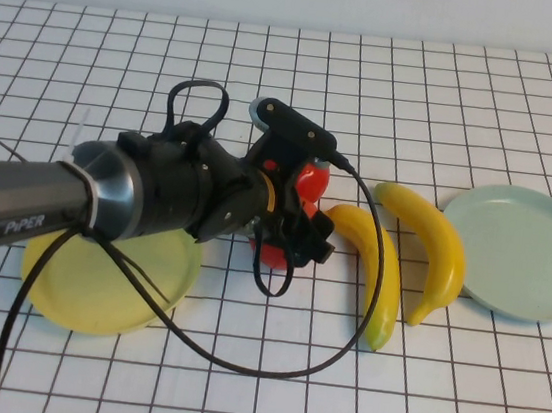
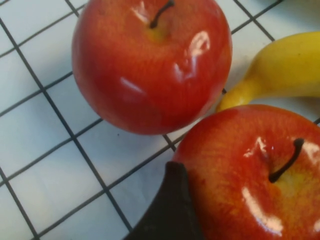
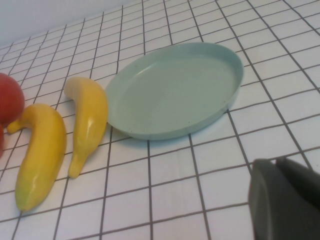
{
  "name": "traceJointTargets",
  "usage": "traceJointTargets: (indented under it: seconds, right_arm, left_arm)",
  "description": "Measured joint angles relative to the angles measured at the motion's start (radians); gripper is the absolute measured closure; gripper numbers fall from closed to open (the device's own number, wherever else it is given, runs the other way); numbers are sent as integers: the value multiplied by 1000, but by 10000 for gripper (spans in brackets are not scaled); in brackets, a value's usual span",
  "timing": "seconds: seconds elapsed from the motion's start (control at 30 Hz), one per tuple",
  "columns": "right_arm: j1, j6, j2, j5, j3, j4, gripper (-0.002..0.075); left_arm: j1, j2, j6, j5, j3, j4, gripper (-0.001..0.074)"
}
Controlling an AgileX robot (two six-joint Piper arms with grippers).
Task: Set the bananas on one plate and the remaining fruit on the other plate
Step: Put one type of fruit in the left plate
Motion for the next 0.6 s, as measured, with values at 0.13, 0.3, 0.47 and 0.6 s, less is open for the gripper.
traceJointTargets:
  seconds: [0.13,0.3,0.47,0.6]
  right_arm:
    - [0,0,0,0,0,0,742]
    - [0,0,0,0,0,0,742]
    - [0,0,0,0,0,0,742]
    - [0,0,0,0,0,0,742]
  left_arm:
    - [0,2,0,2,-6,0,156]
    - [0,2,-2,28,-23,30,156]
    - [0,-50,-3,57,-45,77,156]
    - [0,-144,-3,81,-52,90,156]
